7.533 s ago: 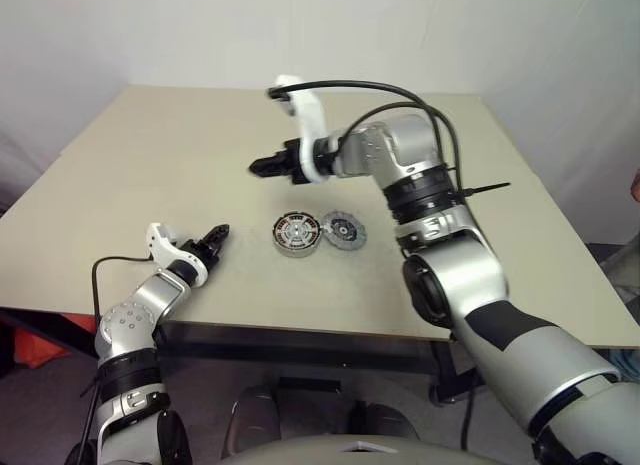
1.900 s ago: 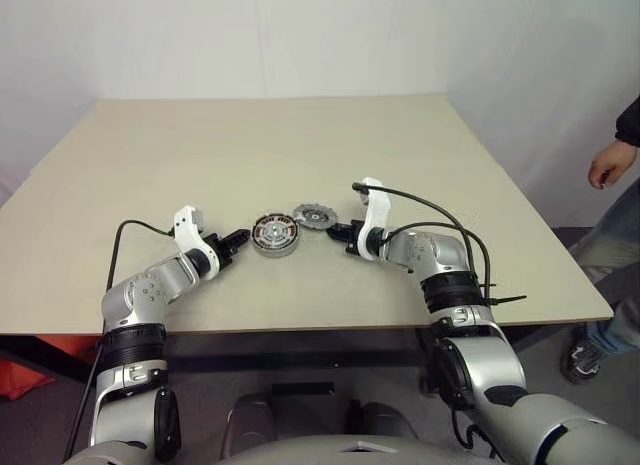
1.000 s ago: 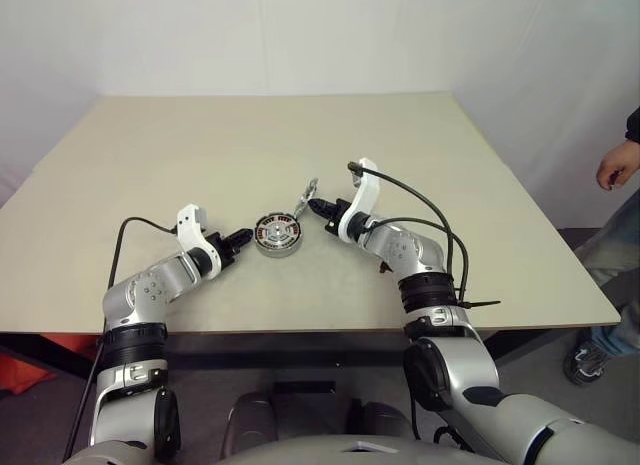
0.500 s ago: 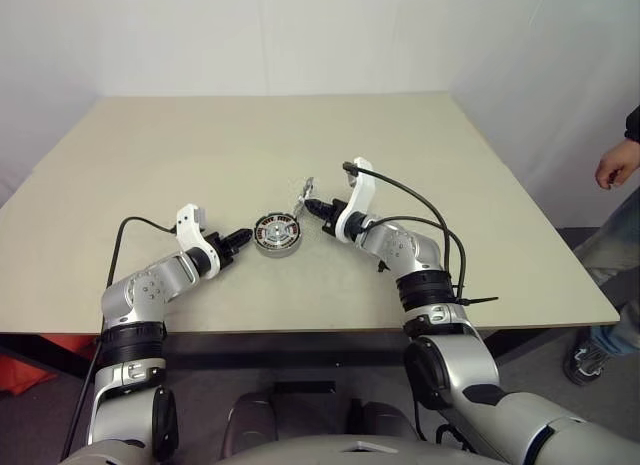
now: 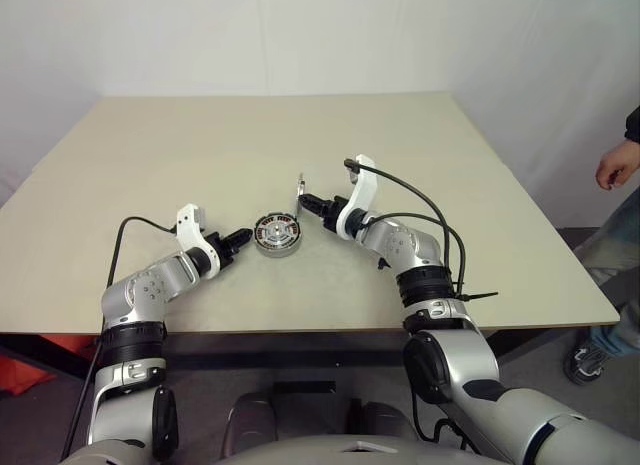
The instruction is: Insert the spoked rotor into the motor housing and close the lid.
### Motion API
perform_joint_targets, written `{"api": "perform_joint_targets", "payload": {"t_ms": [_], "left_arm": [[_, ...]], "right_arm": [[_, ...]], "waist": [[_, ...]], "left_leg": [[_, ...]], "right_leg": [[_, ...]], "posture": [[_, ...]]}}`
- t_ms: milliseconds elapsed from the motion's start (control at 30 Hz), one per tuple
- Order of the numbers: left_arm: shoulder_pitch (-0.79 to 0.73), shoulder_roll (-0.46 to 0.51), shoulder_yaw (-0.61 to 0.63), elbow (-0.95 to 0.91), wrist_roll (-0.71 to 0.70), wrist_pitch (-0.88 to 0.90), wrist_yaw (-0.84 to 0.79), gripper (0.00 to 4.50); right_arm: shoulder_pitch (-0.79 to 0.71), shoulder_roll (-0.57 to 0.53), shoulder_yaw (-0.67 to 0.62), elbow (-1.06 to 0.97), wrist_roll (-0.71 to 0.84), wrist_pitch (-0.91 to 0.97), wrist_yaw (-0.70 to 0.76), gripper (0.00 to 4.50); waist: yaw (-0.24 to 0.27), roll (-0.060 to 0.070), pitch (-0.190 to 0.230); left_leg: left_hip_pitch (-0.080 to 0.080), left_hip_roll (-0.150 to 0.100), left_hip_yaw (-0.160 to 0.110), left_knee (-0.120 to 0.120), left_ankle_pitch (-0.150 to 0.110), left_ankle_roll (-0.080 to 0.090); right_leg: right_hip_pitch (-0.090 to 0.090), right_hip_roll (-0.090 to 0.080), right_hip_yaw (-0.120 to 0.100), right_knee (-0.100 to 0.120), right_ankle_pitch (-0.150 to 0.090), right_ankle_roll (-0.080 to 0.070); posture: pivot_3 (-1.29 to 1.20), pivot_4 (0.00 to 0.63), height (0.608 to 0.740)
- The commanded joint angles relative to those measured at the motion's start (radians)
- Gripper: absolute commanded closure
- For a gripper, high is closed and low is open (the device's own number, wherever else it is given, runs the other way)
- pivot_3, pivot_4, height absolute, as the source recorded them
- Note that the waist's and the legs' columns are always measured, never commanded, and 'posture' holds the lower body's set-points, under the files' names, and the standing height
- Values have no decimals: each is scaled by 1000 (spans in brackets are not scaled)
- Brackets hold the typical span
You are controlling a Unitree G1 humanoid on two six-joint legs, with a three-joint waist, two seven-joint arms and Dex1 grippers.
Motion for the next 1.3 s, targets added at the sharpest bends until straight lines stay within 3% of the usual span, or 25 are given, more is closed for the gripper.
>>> {"api": "perform_joint_targets", "payload": {"t_ms": [33,700,833,1100,1300], "left_arm": [[-13,5,-3,11,16,-5,4,2475],[-10,5,-3,16,23,-10,1,2475],[-6,4,-1,13,23,-13,3,2475],[1,5,3,14,24,-20,4,2475],[-1,6,2,20,26,-23,3,2475]], "right_arm": [[-37,4,7,-14,3,-27,7,828],[-71,-4,-7,59,-20,-20,-70,828],[-89,-5,-22,100,-26,-28,-97,1727],[-99,-8,-19,120,-30,-46,-90,4447],[-92,-8,-3,95,-32,-56,-58,4477]], "waist": [[0,0,0],[0,0,0],[0,0,0],[0,0,0],[0,0,0]], "left_leg": [[0,0,0,0,0,0],[0,0,0,0,0,0],[0,0,0,0,0,0],[0,0,0,0,0,0],[0,0,0,0,0,0]], "right_leg": [[0,0,0,0,0,0],[0,0,0,0,0,0],[0,0,0,0,0,0],[0,0,0,0,0,0],[0,0,1,0,0,0]], "posture": [[0,0,740],[0,0,740],[0,0,740],[0,0,740],[0,0,740]]}}
